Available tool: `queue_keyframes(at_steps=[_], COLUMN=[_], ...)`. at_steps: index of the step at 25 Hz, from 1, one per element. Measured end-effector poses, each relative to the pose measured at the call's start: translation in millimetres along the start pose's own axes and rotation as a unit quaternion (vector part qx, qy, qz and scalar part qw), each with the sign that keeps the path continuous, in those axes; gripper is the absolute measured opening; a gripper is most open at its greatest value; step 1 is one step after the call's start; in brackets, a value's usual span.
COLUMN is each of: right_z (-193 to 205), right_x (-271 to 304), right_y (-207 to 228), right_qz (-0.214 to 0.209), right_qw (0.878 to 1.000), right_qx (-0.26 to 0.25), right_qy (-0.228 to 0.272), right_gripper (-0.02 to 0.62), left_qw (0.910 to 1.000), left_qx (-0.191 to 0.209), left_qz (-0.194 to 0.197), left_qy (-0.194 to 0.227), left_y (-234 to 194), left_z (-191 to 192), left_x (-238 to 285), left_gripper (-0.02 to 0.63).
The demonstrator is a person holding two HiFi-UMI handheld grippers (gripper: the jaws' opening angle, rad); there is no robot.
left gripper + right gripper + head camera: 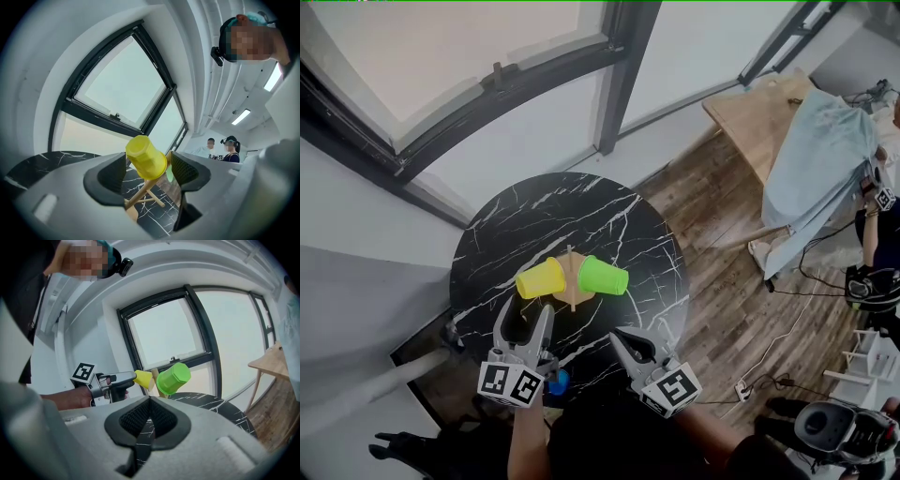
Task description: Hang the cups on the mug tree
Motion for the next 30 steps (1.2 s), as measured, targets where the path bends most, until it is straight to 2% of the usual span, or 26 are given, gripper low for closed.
queue_keyframes(at_steps=[8,13,18,24,28,30], right_z=[0.8,4.3,4.8,19.4,27.2,29.6], right_x=[-13.6,-25.6,-44.2,-68.3,-84.7,-89.9], right_y=[-15.5,-32.5,-58.1,-95.8,-118.5,-128.9], right_qz=[-0.001,-0.001,0.001,-0.001,-0.004,-0.011], right_qw=[1.000,1.000,0.999,0.999,0.998,0.998], right_qx=[-0.008,-0.018,-0.027,-0.041,-0.046,-0.053], right_qy=[0.010,0.017,0.030,0.034,0.032,0.032], right_gripper=[0.003,0.003,0.003,0.003,0.003,0.003], left_qw=[0.9999,0.9995,0.9972,0.9962,0.9950,0.9951], left_qx=[0.001,0.010,0.022,0.018,0.023,0.027], left_qz=[0.001,-0.009,-0.030,-0.023,-0.038,-0.046], left_qy=[0.016,0.028,0.064,0.082,0.089,0.084], left_y=[2.7,5.8,9.1,15.9,21.0,23.1], left_z=[-3.0,-5.4,-11.6,-4.7,1.0,7.3], left_x=[-25.1,-59.3,-109.9,-170.9,-210.1,-227.1], left_gripper=[0.310,0.296,0.203,0.106,0.002,0.002])
Point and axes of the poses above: the fingertips, and each gripper's own axes: x forward along the fingers, y to its right, z out of its underside, the point moved 4 cm from there along -x, backward along the fingers, and after that the axes turned 7 degrees about -z, right-handed, at the moved point
